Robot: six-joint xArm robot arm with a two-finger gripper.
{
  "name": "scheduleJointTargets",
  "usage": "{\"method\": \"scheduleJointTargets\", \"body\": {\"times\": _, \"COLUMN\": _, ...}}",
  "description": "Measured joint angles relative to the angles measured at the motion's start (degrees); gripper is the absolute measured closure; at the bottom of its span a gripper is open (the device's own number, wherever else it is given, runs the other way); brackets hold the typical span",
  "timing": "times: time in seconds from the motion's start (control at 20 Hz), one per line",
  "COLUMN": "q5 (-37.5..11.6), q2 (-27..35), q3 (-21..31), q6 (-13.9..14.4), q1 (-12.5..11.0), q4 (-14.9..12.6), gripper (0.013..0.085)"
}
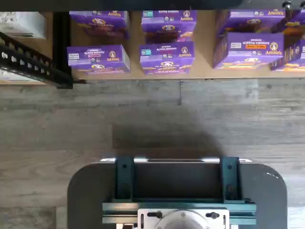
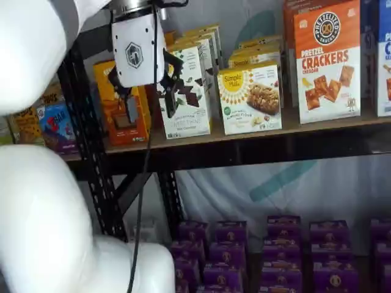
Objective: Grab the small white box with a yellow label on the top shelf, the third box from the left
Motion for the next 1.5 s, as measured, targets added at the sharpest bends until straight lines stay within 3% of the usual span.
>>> {"method": "scheduleJointTargets", "body": {"times": 0.3, "q5": -1.8, "q2": -1.1, "q3": 1.1, "q6": -1.2, "q1": -2.0, "q4": 2.1, "gripper": 0.0130}}
{"method": "scheduleJointTargets", "body": {"times": 0.45, "q5": -3.5, "q2": -1.6, "q3": 2.0, "q6": -0.7, "q1": -0.5, "q4": -0.2, "gripper": 0.0130}}
{"method": "scheduleJointTargets", "body": {"times": 0.7, "q5": -7.8, "q2": -1.2, "q3": 3.2, "q6": -3.3, "q1": -2.5, "q4": -2.7, "gripper": 0.0130}}
{"method": "scheduleJointTargets", "body": {"times": 1.15, "q5": -17.5, "q2": 5.0, "q3": 1.9, "q6": -12.2, "q1": -11.9, "q4": -2.1, "gripper": 0.0130}}
{"method": "scheduleJointTargets", "body": {"times": 1.5, "q5": -21.3, "q2": 11.8, "q3": -2.4, "q6": -18.4, "q1": -18.3, "q4": -0.6, "gripper": 0.0130}}
